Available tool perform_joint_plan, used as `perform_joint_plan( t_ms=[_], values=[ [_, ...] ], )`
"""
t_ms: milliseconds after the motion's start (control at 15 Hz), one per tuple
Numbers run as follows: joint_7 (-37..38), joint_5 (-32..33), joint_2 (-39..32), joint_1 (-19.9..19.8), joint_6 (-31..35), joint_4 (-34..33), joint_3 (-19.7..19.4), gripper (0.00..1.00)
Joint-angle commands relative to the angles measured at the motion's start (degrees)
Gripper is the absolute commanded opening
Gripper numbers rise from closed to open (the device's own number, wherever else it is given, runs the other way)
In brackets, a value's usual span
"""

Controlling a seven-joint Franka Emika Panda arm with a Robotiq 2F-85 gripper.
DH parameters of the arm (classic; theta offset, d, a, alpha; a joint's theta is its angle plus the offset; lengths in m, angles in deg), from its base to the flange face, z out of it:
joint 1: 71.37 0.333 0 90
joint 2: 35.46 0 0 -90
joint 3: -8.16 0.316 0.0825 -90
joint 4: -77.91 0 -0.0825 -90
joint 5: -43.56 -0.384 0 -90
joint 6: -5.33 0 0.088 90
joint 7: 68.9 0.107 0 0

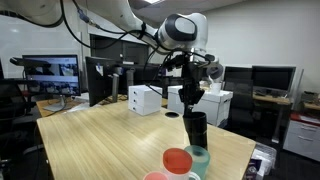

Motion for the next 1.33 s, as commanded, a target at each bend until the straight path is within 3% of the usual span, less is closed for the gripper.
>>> perform_joint_plan(
  t_ms=[0, 600, 1267],
  values=[
    [1.98, -1.86, -1.02, -1.35, -1.21, -1.72, 0.68, 0.04],
    [4.05, -8.44, -9.0, -6.29, -4.58, -14.06, 1.72, 0.04],
    [7.86, -10.37, -15.03, -8.09, -8.17, -22.14, 1.98, 0.04]
  ],
)
